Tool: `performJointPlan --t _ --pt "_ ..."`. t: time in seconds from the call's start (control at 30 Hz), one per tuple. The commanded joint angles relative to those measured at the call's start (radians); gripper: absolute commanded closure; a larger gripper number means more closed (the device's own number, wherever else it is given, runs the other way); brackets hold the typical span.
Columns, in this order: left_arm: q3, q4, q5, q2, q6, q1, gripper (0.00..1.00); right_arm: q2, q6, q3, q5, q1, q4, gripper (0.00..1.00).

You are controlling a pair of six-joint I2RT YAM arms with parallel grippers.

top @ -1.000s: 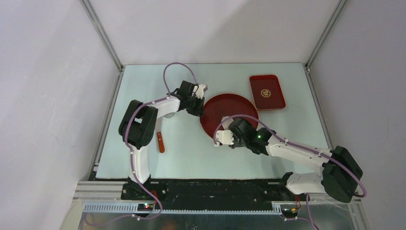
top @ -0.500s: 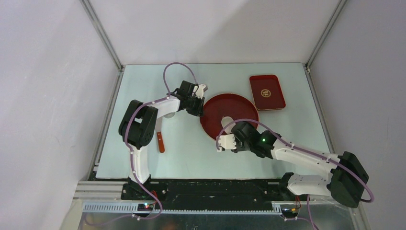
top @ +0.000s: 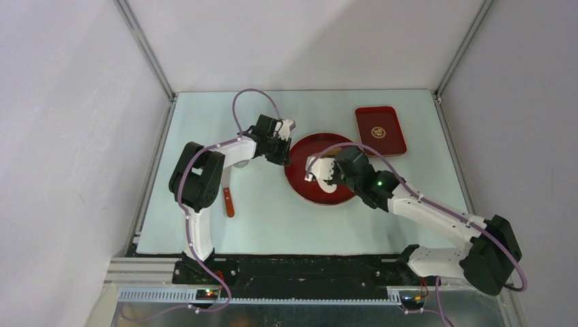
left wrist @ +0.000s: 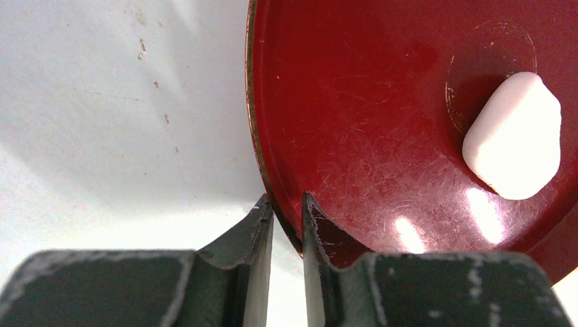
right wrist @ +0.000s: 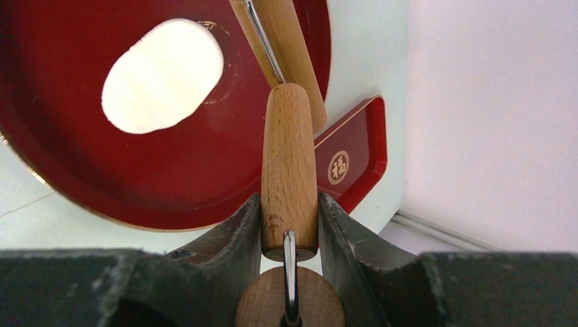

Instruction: Roll out the dumpling wrappers from the dough

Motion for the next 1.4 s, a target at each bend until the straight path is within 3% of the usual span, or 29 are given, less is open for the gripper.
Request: performJointPlan --t 0.0,0.33,0.6,1.03,1.13,1.37 --pt "0.007 0.001 -0.012 0.015 0.012 0.011 0.76 0.065 -0.048 0.035 0.045 0.020 0.083 1.00" --pt "0.007 0.001 -0.009 0.015 0.012 0.010 0.76 0.147 -0.052 0.035 0.044 0.097 -0.038 1.00" --pt "0.007 0.001 -0.010 0.016 0.012 0.010 0.76 0.288 -0.052 0.035 0.108 0.094 -0.026 1.00" --pt "0.008 0.001 -0.009 0.014 0.011 0.011 0.76 0.430 -0.117 0.034 0.245 0.042 0.307 1.00" --pt "0.008 0.001 -0.008 0.013 0.013 0.010 0.76 0.418 -0.093 0.039 0.227 0.033 0.324 1.00" --pt "0.008 0.001 -0.009 0.016 0.011 0.010 0.76 0.283 0.009 0.070 0.089 0.037 0.163 1.00"
